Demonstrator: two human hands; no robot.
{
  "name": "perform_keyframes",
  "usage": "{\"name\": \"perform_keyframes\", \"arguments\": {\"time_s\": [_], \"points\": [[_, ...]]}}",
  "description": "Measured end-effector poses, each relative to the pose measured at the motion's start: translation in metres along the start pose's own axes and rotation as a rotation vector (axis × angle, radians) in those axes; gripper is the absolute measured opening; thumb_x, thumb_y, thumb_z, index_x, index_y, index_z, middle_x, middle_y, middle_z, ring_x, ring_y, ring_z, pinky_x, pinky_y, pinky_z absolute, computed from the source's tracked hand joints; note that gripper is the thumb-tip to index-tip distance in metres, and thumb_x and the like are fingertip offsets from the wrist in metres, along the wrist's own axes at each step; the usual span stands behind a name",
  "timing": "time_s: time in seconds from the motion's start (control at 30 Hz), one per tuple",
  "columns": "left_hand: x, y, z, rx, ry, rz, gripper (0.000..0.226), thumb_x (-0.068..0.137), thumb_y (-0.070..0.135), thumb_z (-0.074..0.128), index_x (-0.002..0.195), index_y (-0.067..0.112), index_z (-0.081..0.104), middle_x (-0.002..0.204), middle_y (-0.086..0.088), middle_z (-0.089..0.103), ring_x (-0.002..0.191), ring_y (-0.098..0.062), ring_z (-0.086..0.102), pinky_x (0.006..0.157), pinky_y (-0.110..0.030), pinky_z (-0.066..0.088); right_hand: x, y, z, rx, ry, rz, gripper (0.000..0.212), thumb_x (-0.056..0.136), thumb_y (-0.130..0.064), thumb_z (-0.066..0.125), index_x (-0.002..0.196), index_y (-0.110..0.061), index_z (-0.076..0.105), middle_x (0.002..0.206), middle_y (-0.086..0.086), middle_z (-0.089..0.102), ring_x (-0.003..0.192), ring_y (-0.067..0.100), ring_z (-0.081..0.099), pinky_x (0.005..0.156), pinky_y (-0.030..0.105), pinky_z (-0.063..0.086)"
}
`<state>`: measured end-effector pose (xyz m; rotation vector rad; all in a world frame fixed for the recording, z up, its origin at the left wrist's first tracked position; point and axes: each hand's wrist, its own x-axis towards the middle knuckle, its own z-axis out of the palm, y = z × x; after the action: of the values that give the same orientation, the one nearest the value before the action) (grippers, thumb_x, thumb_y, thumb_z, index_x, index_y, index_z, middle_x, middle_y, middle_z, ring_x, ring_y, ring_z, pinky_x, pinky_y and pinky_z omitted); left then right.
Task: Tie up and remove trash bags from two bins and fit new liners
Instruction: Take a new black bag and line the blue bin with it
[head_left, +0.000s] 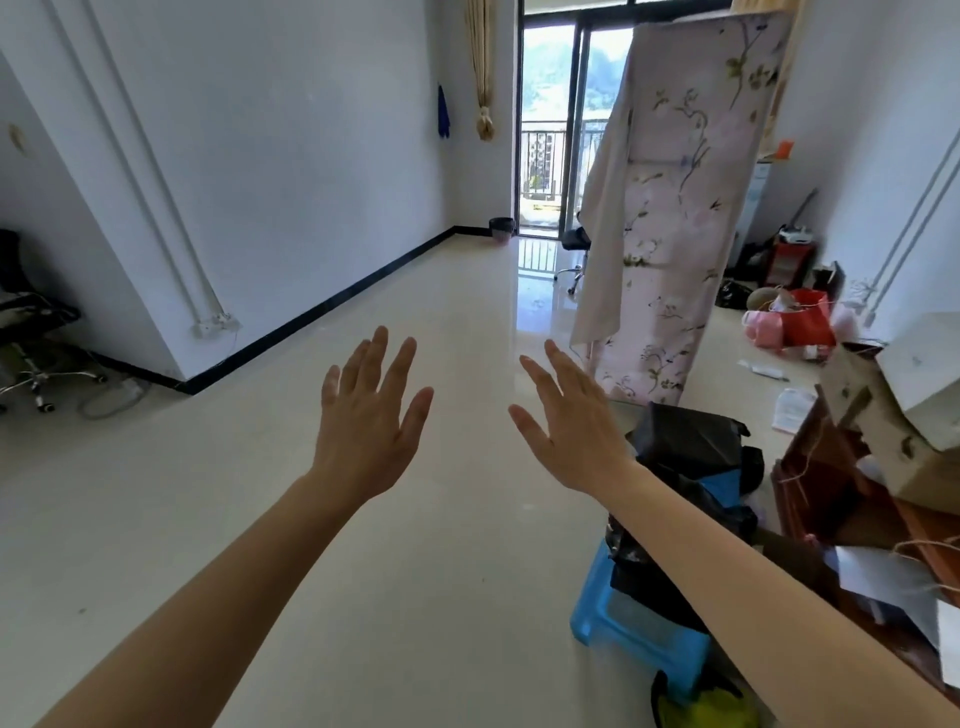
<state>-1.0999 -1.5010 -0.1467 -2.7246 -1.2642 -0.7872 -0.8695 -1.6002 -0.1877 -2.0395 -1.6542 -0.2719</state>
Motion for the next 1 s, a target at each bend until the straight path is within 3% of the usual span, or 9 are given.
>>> {"name": "perform_keyframes", "arguments": {"time_s": [0.23, 0.4, 0.7, 1.0], "points": [[0.174, -0.071, 0.095, -0.037, -0.015, 0.016, 0.066, 0.099, 0.055, 0.019, 0.157, 0.026, 0.014, 0.166, -0.004, 0.003, 0.152, -0.027, 0.007, 0.121, -0.054, 0.01, 0.173, 0.057, 0.094, -0.059, -0.021, 0.016, 0.062, 0.102, -0.054, 0.034, 0.156, -0.026, 0.023, 0.166, 0.007, 0.012, 0.151, 0.028, 0.019, 0.12, 0.043, 0.016], [0.307, -0.066, 0.158, -0.061, -0.071, 0.157, 0.063, 0.101, 0.052, 0.023, 0.157, 0.025, 0.016, 0.166, -0.006, 0.007, 0.152, -0.028, 0.011, 0.12, -0.054, 0.013, 0.248, 0.124, 0.12, -0.076, -0.017, 0.17, 0.063, 0.101, -0.054, 0.035, 0.156, -0.025, 0.023, 0.166, 0.008, 0.013, 0.15, 0.03, 0.02, 0.119, 0.048, 0.021], [0.473, 0.074, 0.351, -0.164, -0.255, 0.488, 0.06, 0.102, 0.049, 0.03, 0.155, 0.022, 0.025, 0.164, -0.011, 0.017, 0.148, -0.033, 0.021, 0.117, -0.053, 0.02, 0.269, 0.337, 0.156, -0.126, -0.037, 0.543, 0.064, 0.101, -0.05, 0.04, 0.156, -0.023, 0.021, 0.164, 0.01, 0.014, 0.15, 0.029, 0.018, 0.12, 0.046, 0.02], [0.517, 0.255, 0.522, -0.193, -0.608, 0.812, 0.062, 0.101, 0.053, 0.025, 0.156, 0.025, 0.014, 0.165, -0.005, 0.01, 0.151, -0.029, 0.011, 0.119, -0.053, 0.018, 0.198, 0.495, 0.173, -0.123, -0.132, 1.063, 0.066, 0.103, -0.049, 0.035, 0.159, -0.018, 0.014, 0.166, 0.012, 0.01, 0.152, 0.027, 0.013, 0.121, 0.04, 0.02]]}}
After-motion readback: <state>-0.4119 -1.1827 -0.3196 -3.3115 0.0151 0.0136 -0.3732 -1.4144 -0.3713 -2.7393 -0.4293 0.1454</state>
